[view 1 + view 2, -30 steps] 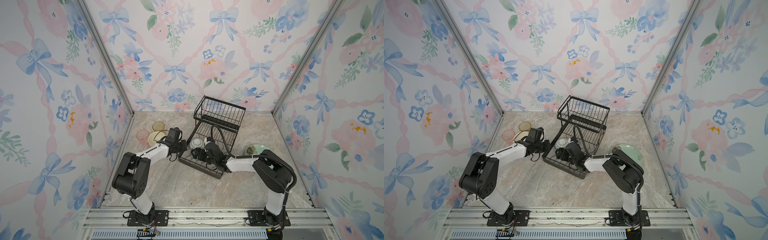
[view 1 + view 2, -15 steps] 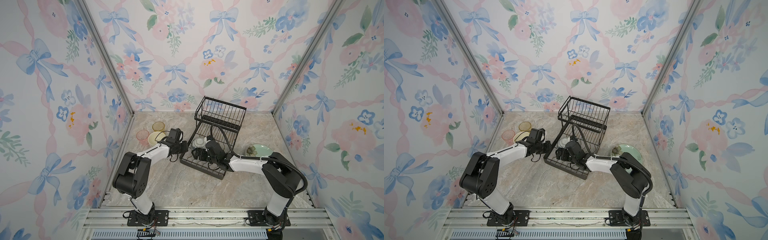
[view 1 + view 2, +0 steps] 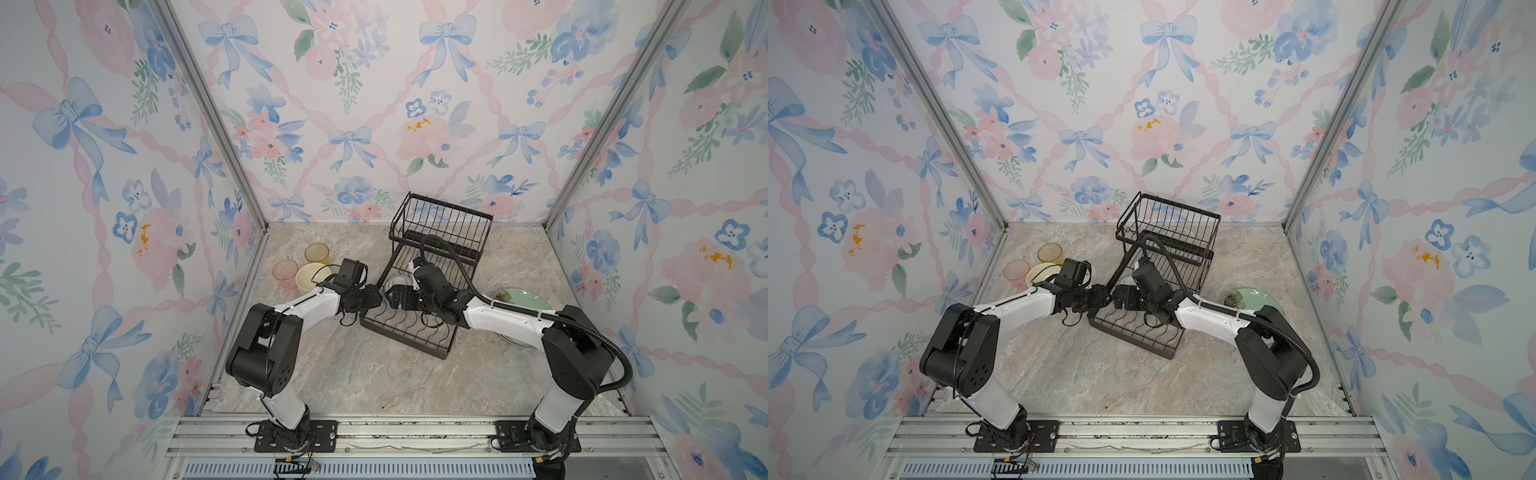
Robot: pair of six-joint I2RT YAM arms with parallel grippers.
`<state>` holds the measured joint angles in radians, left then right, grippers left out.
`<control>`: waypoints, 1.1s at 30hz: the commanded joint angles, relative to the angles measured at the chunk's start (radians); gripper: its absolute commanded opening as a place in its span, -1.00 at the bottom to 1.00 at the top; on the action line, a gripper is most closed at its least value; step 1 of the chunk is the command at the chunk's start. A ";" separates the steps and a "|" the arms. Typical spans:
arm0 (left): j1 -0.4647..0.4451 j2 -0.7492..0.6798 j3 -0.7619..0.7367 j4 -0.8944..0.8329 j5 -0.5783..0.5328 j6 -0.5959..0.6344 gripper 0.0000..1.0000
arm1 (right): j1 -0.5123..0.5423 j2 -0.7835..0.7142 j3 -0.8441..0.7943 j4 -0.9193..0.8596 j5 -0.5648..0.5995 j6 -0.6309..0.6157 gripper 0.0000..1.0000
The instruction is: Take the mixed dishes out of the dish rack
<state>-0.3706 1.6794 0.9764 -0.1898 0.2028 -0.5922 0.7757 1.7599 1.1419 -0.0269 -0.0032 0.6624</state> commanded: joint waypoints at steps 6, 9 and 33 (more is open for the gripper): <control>0.004 -0.074 0.014 -0.028 -0.020 -0.025 0.75 | -0.036 0.046 0.052 -0.086 0.002 -0.104 0.94; 0.008 -0.106 0.013 -0.028 -0.017 -0.035 0.96 | -0.058 0.065 0.054 -0.061 -0.036 -0.107 0.94; 0.107 -0.361 -0.122 -0.073 -0.003 -0.061 0.96 | -0.184 0.246 0.103 0.197 -0.315 -0.174 0.94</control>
<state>-0.2768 1.3399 0.8654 -0.2356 0.2062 -0.6666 0.6018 1.9667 1.2064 0.1223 -0.2512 0.5034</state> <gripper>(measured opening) 0.979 0.969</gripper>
